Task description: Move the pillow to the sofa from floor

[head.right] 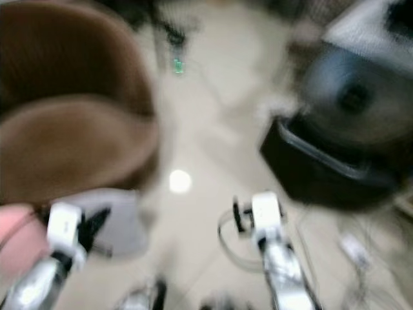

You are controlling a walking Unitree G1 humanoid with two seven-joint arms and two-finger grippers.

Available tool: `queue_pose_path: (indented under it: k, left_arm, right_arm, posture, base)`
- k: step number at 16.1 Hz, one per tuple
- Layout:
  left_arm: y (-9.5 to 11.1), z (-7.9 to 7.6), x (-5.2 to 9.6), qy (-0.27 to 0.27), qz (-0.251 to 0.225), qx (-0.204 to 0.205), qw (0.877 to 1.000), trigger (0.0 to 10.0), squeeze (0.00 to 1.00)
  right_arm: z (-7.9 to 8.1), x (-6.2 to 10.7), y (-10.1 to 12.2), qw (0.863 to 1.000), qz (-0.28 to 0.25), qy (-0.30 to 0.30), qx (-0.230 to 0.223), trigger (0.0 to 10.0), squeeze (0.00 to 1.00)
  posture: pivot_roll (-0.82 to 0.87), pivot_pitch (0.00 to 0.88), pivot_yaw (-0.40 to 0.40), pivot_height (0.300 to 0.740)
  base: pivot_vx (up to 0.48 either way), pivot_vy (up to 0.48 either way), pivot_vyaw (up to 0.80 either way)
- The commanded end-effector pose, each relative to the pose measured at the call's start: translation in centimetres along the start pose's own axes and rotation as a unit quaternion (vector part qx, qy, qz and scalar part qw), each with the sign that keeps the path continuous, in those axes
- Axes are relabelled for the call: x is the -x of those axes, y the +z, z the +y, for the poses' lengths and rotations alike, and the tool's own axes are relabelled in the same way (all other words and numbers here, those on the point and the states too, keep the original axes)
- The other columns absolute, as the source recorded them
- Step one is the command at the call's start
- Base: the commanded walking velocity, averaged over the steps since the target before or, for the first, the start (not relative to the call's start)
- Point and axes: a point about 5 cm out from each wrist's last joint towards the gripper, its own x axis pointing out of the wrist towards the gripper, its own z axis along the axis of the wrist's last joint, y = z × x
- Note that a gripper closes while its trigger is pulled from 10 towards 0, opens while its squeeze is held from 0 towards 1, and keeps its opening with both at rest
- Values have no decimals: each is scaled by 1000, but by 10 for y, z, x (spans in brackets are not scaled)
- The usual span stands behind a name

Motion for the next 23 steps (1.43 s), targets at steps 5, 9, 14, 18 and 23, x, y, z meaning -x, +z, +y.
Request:
queue_pose_path:
  k: [5, 9, 14, 18, 23]
  left_arm:
    - [-8, -4, 6, 3, 33, 1, 999, 10000, 0]
    - [-8, -4, 6, 2, 40, -10, 999, 10000, 0]
    - [-7, -2, 7, 3, 37, -20, 999, 10000, 1000]
    - [-7, -2, 8, 1, 36, -21, 999, 10000, 1000]
    - [-7, -2, 9, 2, 39, -21, 999, 10000, 1000]
  right_arm:
    - [-1, 0, -3, 1000, 5, -4, -8, 10000, 0]
    - [-2, 0, -4, 1000, 5, -3, -8, 10000, 0]
    - [-2, -1, -6, 1000, 12, -12, -19, 10000, 0]
    - [-2, 0, -7, 1000, 15, -11, -17, 10000, 0]
    - [-2, -1, -7, 1000, 16, -12, -13, 10000, 0]
  posture:
    - [87, 175, -79, 740]
    - [85, 175, -80, 740]
    - [85, 163, -74, 740]
    - [84, 161, -75, 740]
    - [81, 164, -73, 740]
  base:
    - [0, 0, 754]
    - [0, 0, 750]
    - [0, 0, 139]
    - [0, 0, 0]
    - [0, 0, 0]
